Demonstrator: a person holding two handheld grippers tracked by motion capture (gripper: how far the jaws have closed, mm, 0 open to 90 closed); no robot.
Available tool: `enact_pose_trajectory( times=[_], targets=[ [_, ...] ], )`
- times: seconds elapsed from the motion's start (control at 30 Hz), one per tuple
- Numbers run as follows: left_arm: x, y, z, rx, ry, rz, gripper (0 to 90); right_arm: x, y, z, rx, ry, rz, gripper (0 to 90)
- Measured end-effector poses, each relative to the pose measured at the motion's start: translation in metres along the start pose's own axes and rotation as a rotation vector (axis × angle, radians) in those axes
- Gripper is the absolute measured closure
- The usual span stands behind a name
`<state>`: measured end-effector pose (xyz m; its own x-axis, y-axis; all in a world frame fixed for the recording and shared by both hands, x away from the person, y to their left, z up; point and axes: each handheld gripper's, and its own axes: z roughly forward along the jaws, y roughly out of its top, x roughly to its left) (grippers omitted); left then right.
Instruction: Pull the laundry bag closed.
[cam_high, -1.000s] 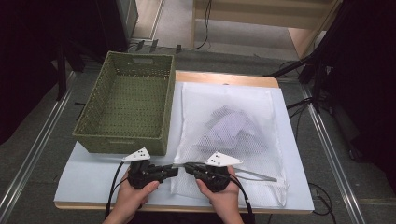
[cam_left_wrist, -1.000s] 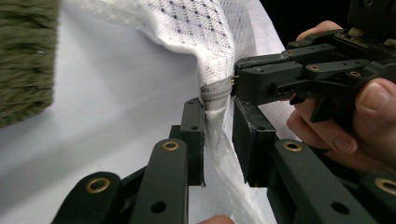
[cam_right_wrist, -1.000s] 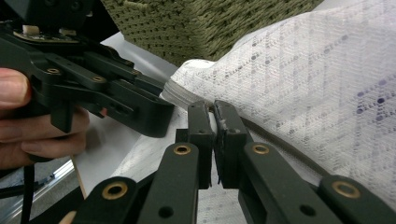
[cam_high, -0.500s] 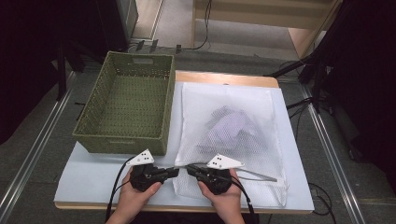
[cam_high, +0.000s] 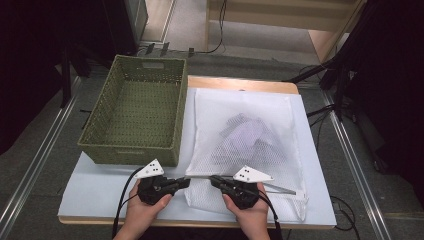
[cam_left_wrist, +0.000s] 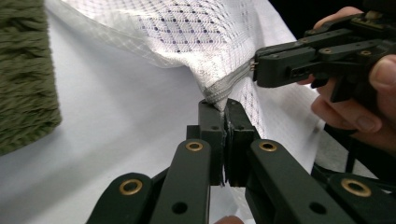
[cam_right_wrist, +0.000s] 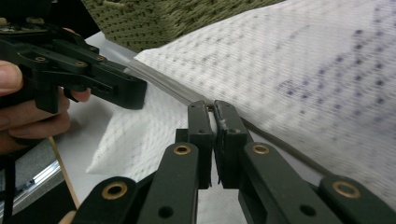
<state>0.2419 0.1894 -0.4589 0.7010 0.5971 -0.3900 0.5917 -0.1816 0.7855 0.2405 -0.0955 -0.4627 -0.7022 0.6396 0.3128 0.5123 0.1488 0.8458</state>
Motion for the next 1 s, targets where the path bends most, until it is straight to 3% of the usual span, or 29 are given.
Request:
enact_pose_trajectory(
  times=[0.27, 0.67, 1.0],
  targets=[
    [-0.001, 0.0, -0.001, -0.002, 0.011, 0.013, 88.8, -0.004, 0.0, -0.007, -0.011, -0.007, 0.002, 87.6],
    [0.0, 0.001, -0.003, -0.002, 0.024, 0.014, 88.8, -0.016, -0.002, -0.027, -0.033, -0.056, 0.02, 87.6],
    [0.001, 0.0, -0.004, 0.002, 0.026, 0.014, 88.8, -0.035, -0.008, -0.055, -0.049, -0.112, 0.047, 87.5]
  ],
)
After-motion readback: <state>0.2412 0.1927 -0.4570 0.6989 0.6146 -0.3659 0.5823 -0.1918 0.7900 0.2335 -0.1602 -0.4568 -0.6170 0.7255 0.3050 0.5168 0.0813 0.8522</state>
